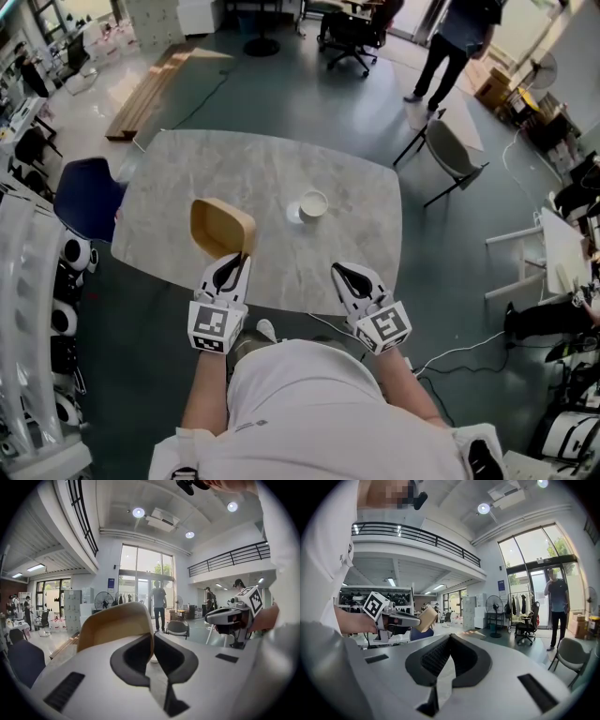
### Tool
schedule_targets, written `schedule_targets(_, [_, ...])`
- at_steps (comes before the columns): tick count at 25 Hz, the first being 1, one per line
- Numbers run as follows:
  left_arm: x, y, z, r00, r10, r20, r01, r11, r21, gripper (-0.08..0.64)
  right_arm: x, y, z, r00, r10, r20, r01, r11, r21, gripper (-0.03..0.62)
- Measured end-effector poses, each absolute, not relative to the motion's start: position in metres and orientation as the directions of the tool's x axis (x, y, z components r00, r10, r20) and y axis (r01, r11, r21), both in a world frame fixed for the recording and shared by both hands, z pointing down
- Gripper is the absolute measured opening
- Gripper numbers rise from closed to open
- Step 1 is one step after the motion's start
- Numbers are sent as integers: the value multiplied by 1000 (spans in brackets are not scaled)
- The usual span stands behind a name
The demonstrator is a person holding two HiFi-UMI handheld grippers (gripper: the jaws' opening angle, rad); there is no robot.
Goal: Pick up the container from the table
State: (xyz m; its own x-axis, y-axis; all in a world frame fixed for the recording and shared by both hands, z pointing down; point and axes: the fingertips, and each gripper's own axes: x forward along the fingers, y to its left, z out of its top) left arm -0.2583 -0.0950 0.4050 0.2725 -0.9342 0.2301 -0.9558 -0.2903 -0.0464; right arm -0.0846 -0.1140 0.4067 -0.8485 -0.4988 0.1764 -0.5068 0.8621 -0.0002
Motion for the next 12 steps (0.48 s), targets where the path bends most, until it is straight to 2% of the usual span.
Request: schedule_targets(12, [-259,-90,410,264,-932,249,-957,-285,-50,23,-83,-112,409,-851,-492,183,-502,865,-11,11])
